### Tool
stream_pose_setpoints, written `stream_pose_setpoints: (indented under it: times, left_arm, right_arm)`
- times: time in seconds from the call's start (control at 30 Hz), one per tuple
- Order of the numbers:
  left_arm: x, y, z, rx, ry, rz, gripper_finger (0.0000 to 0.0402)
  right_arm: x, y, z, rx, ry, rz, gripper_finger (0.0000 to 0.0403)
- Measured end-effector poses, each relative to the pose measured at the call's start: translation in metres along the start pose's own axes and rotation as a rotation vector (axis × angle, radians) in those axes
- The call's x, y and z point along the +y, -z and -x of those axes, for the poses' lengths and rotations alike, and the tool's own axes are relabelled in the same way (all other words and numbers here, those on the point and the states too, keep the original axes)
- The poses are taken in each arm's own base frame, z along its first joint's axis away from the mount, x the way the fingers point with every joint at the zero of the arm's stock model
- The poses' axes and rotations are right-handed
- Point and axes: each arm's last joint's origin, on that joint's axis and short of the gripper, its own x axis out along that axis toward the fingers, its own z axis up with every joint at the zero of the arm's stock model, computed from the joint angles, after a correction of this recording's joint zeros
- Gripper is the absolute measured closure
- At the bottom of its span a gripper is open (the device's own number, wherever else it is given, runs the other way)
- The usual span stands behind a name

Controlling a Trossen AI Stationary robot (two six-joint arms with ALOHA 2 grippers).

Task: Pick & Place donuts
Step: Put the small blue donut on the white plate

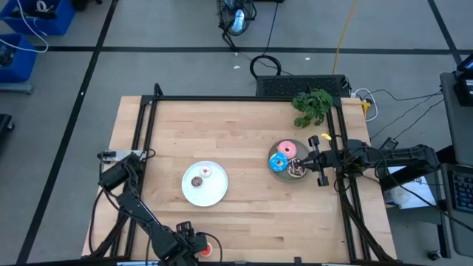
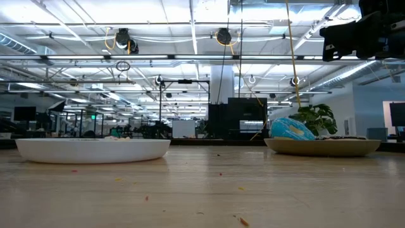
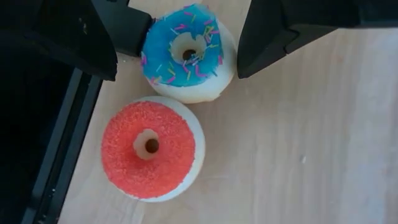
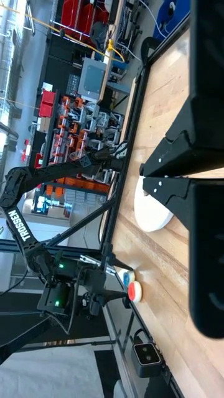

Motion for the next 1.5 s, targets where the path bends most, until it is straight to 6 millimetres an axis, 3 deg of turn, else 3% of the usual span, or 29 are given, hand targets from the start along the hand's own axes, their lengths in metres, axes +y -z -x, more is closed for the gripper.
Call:
stream_pose_setpoints:
  times: [0.3,0.83,1.17,1.3,1.5]
  left_arm:
    - [0.001,0.002,-0.002,0.020,0.003,-0.013,0.0082]
    - [0.004,0.003,-0.002,0.048,-0.012,-0.013,0.0237]
    - [0.007,0.001,-0.001,0.090,-0.018,0.032,0.0267]
    - [0.011,-0.003,0.009,0.109,-0.015,0.044,0.0268]
    - [0.024,-0.014,0.046,0.064,-0.003,0.035,0.0268]
  right_arm:
    - [0.000,0.000,0.000,0.000,0.000,0.000,0.0403]
    - [0.000,0.000,0.000,0.000,0.000,0.000,0.0403]
    - [0.000,0.000,0.000,0.000,0.000,0.000,0.0403]
    - [0.000,0.000,0.000,0.000,0.000,0.000,0.0403]
    - [0.000,0.000,0.000,-0.001,0.000,0.000,0.0403]
